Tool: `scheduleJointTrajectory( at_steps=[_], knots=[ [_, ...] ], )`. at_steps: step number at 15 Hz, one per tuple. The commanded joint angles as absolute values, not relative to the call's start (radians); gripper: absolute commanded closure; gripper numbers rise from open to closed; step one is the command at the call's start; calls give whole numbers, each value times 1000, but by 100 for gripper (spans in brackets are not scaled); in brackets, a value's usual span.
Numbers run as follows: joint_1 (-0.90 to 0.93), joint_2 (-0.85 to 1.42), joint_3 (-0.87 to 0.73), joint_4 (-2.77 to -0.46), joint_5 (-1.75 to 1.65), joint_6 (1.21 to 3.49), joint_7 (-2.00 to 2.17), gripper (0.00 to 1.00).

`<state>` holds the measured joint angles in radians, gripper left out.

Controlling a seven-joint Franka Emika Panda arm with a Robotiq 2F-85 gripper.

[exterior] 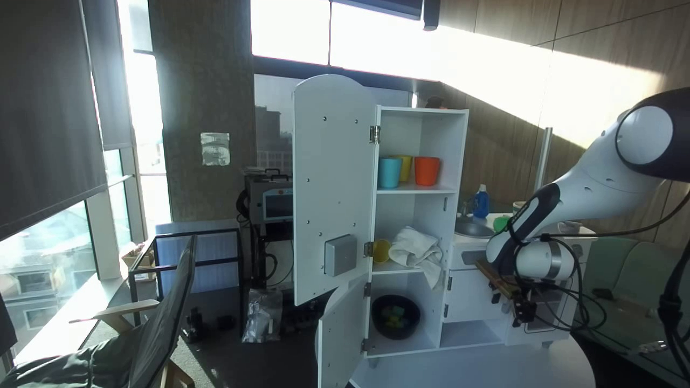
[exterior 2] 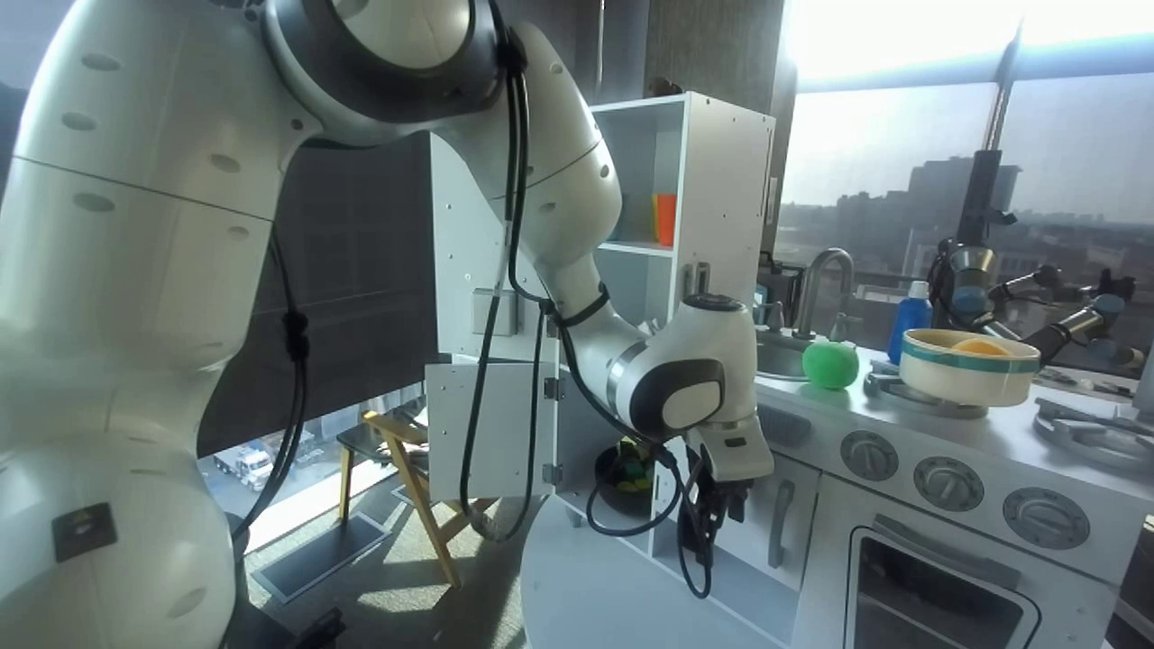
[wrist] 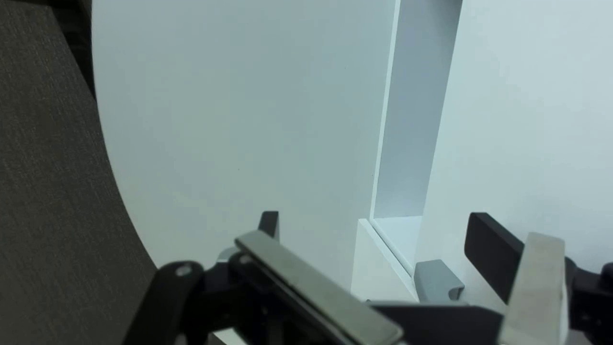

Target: Close all the open cabinet doors

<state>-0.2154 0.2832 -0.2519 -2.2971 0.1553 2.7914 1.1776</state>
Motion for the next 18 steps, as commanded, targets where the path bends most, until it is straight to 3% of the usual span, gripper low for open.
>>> scheduleJointTrajectory(
  at_steps=[1,7,14,18],
  knots=[
    [-194,237,-247,-2355,185,2843,1115,0],
    [-100,70,-263,-2467,-24,2552,1077,0],
    [-40,-135,-84,-2493,-74,2173,982,0],
    [19,-163,30,-2469,-80,2084,931,0]
  ],
)
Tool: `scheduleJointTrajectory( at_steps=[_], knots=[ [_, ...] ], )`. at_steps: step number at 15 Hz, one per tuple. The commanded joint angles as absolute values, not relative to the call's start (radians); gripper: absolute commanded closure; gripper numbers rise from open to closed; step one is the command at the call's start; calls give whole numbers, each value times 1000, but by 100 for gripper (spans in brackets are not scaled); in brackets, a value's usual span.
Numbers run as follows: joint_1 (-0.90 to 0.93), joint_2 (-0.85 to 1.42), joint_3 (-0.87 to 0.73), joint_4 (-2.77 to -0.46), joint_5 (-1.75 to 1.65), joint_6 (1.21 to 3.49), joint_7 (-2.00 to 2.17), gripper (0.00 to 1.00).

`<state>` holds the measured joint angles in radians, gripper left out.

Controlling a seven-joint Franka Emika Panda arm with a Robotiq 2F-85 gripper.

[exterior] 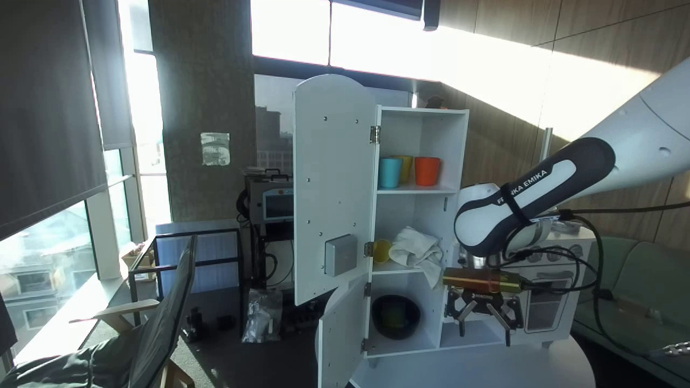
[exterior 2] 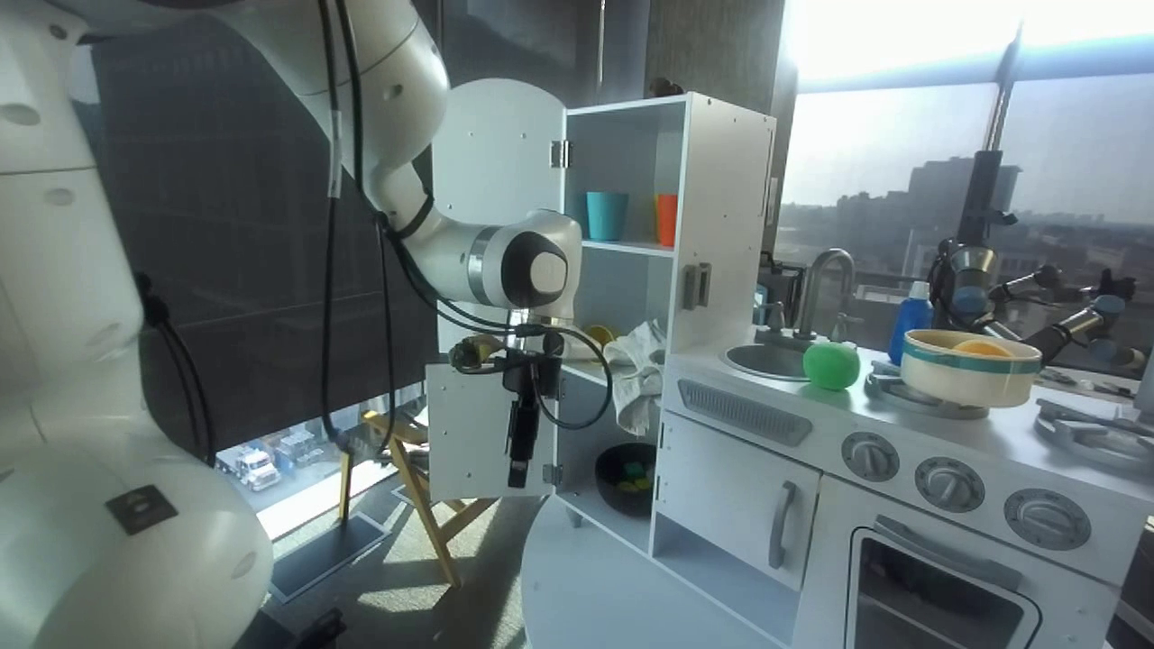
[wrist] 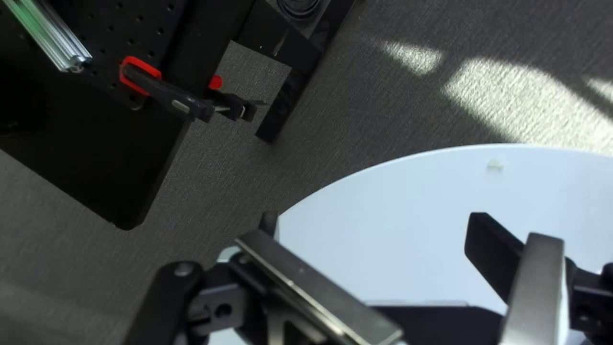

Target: Close all the open cabinet doors

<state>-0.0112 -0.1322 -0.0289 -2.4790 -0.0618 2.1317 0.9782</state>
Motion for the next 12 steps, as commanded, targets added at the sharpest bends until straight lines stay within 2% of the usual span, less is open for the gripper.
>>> scheduleJointTrajectory(
  at_steps=[1,7,12],
  knots=[
    [32,-155,53,-2463,-85,2101,916,0],
    [80,-141,145,-2434,-155,2113,863,0],
    [77,-144,146,-2454,-138,2130,872,0]
  ],
)
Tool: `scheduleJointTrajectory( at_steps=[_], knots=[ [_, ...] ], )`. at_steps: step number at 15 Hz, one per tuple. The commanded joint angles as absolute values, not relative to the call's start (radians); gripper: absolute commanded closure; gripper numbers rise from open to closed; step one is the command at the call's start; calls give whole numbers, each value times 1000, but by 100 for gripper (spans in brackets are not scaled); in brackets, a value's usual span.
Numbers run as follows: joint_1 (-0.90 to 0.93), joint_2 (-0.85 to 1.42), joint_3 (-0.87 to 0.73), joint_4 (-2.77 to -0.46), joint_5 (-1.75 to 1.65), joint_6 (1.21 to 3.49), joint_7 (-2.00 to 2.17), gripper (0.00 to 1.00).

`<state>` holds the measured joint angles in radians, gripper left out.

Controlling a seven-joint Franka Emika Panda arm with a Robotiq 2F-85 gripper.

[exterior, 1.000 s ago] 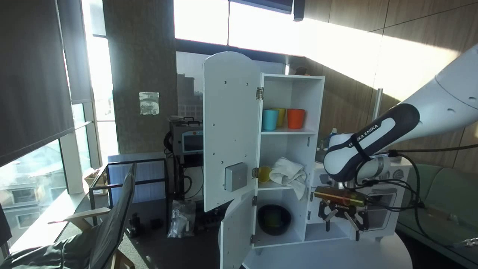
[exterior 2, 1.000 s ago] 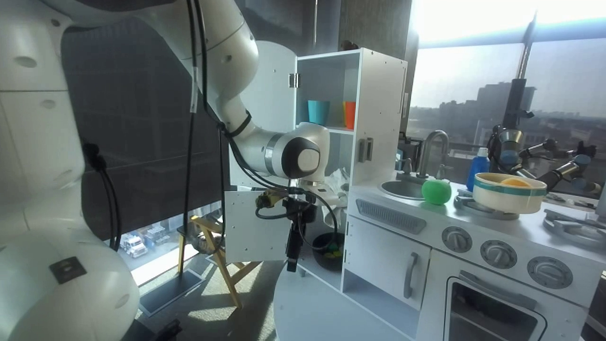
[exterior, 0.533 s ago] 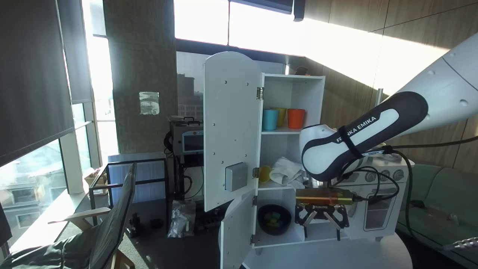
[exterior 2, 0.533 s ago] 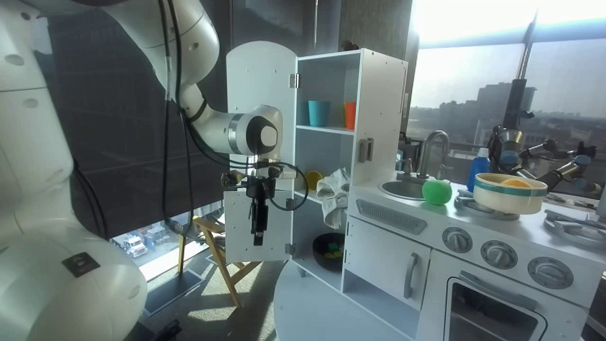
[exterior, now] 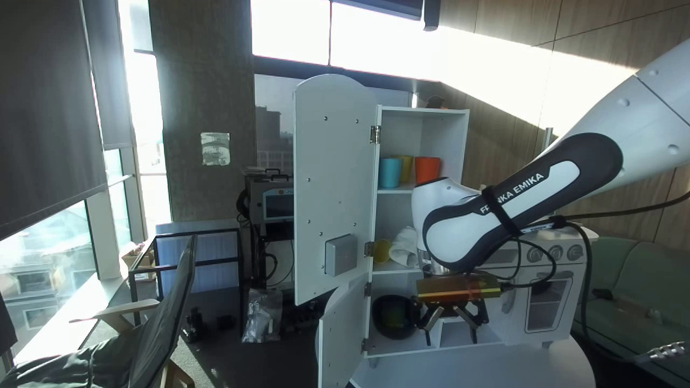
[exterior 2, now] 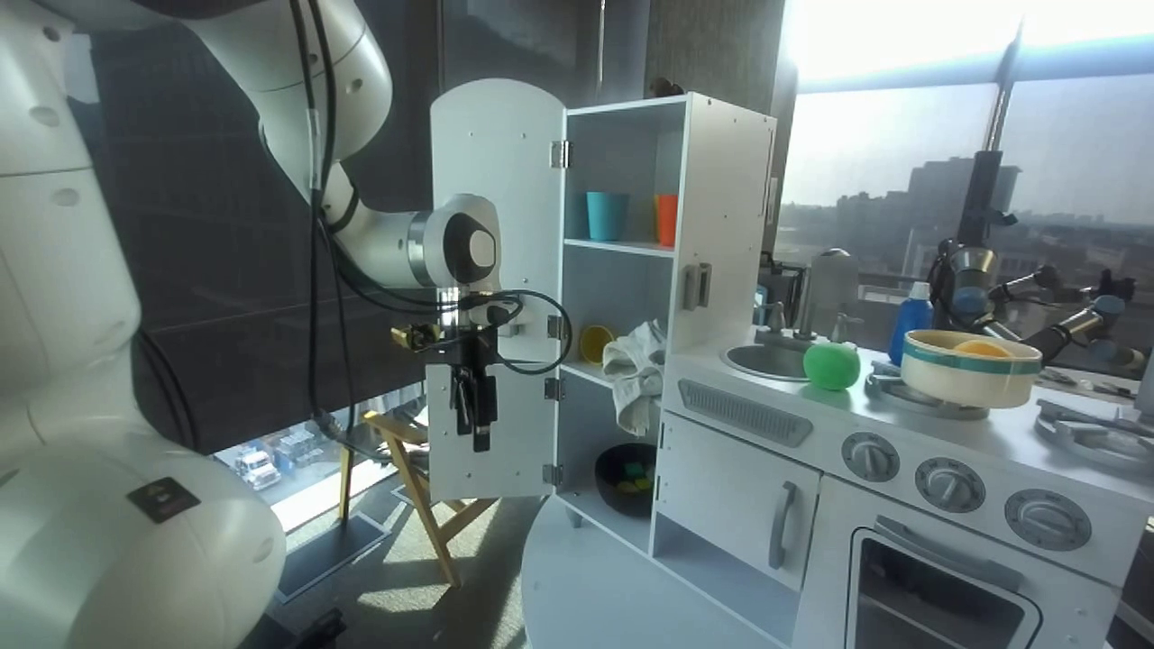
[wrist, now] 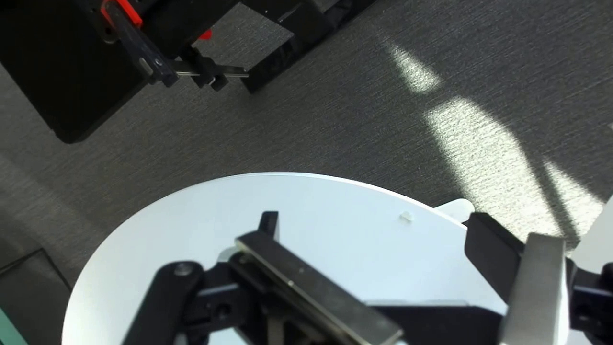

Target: Close all the open cabinet doors

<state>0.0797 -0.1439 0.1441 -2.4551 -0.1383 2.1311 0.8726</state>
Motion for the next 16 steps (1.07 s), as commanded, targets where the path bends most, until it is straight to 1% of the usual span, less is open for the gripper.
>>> scheduleJointTrajectory(
  at_steps=[1,4,6,10,14,16],
  knots=[
    [77,-144,146,-2454,-138,2130,872,0],
    [77,-144,146,-2454,-138,2129,872,0],
    [103,-159,179,-2409,-185,2098,851,0],
    [123,-296,218,-2344,-190,2089,890,0],
    [95,-397,267,-2228,-277,2063,954,0],
    [88,-436,271,-2166,-263,2081,981,0]
  ],
)
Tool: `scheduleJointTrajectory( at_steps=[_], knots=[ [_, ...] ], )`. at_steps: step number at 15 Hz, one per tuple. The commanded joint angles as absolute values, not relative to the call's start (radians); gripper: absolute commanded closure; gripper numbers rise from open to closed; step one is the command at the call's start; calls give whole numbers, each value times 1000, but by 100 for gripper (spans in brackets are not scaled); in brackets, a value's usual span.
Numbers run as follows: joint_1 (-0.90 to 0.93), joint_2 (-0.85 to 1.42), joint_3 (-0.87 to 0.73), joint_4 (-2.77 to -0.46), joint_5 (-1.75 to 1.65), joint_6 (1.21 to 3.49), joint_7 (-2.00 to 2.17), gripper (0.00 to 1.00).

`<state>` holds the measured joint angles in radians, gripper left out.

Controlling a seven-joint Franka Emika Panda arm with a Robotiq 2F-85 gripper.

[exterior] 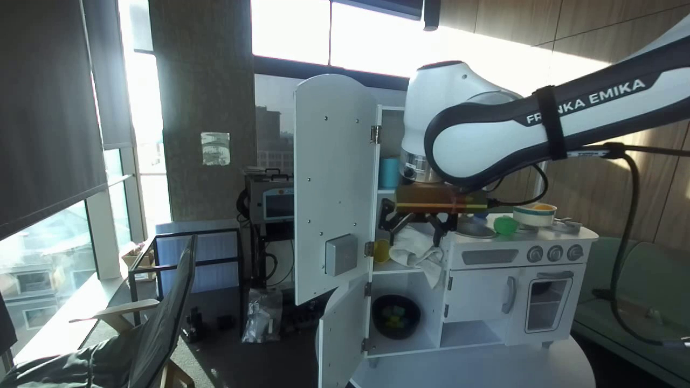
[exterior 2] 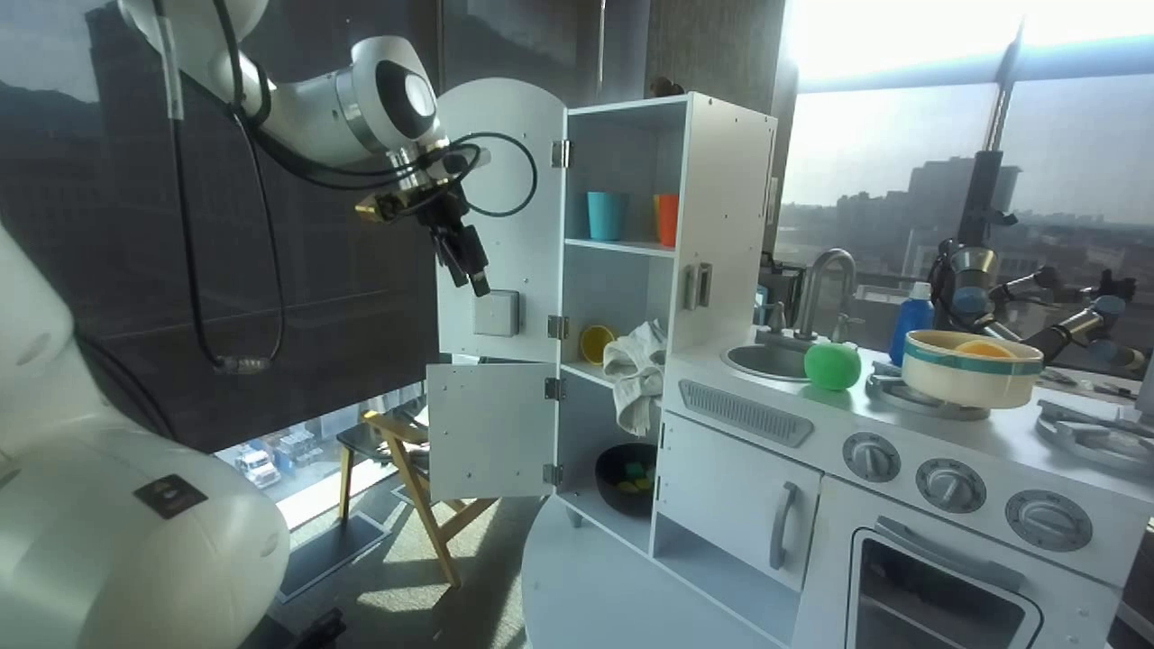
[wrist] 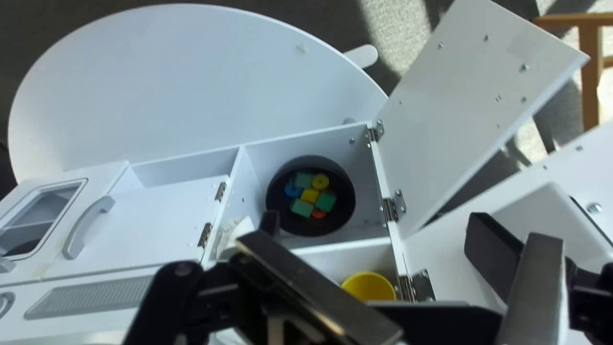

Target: Close all the open cabinet doors

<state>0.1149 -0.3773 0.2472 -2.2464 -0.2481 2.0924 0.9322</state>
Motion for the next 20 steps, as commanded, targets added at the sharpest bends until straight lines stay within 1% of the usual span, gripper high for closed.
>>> scheduleJointTrajectory(
  at_steps=[1,5,10,15,18,20],
  knots=[
    [82,-443,276,-2126,-262,2090,994,0],
    [74,-439,322,-2000,-261,2104,1039,0],
    [63,-392,449,-1975,-386,2153,1105,0],
    [82,-285,592,-1942,-610,2111,1252,0],
    [95,-197,632,-1889,-737,2063,1301,0],
    [122,-145,630,-1855,-773,2032,1309,0]
  ],
)
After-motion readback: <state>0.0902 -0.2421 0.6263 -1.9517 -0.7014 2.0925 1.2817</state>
